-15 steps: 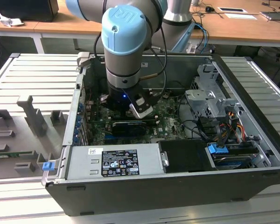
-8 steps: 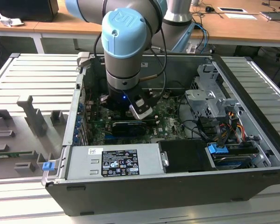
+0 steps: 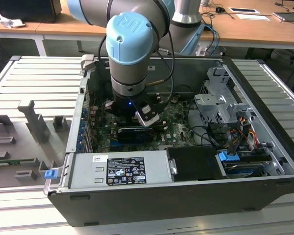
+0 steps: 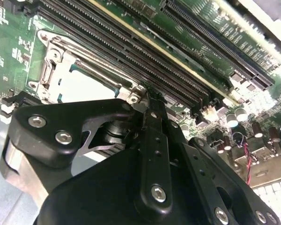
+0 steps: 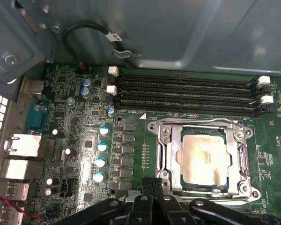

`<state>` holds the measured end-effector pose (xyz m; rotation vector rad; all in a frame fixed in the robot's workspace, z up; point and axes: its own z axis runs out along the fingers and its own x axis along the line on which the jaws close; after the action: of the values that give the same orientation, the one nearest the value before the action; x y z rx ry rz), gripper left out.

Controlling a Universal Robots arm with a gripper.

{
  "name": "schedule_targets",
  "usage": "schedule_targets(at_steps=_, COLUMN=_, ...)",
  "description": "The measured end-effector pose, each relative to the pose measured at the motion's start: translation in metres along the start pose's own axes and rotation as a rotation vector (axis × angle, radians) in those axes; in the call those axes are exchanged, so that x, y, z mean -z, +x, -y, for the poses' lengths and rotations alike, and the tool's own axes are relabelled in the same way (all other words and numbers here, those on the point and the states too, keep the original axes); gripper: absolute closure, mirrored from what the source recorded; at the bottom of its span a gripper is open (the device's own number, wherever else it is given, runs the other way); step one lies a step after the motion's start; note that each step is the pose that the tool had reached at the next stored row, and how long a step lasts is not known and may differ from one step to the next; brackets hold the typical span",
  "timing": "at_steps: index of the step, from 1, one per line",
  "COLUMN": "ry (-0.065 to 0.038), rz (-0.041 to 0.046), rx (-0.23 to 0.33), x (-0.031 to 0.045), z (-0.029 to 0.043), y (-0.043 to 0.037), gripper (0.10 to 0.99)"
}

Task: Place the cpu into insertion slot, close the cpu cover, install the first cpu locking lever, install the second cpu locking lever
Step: 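Install the second cpu locking lever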

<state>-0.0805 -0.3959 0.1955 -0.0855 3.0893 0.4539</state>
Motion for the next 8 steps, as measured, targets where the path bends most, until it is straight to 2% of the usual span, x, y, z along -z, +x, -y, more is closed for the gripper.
schedule_targets(at_steps=2, ry=-0.001, rz=0.0004, rx=0.0, x=0.0037, z=-0.0011, y=-0.0001, gripper=0.98)
schedule_targets(at_steps=5, ry=-0.001, rz=0.0001, rx=0.0, x=0.0131, z=-0.0039, y=-0.0004, gripper=0.98)
schedule_targets(at_steps=8, ry=-0.001, rz=-0.0003, rx=0.0, x=0.0185, z=-0.0055, y=-0.0005, gripper=0.98)
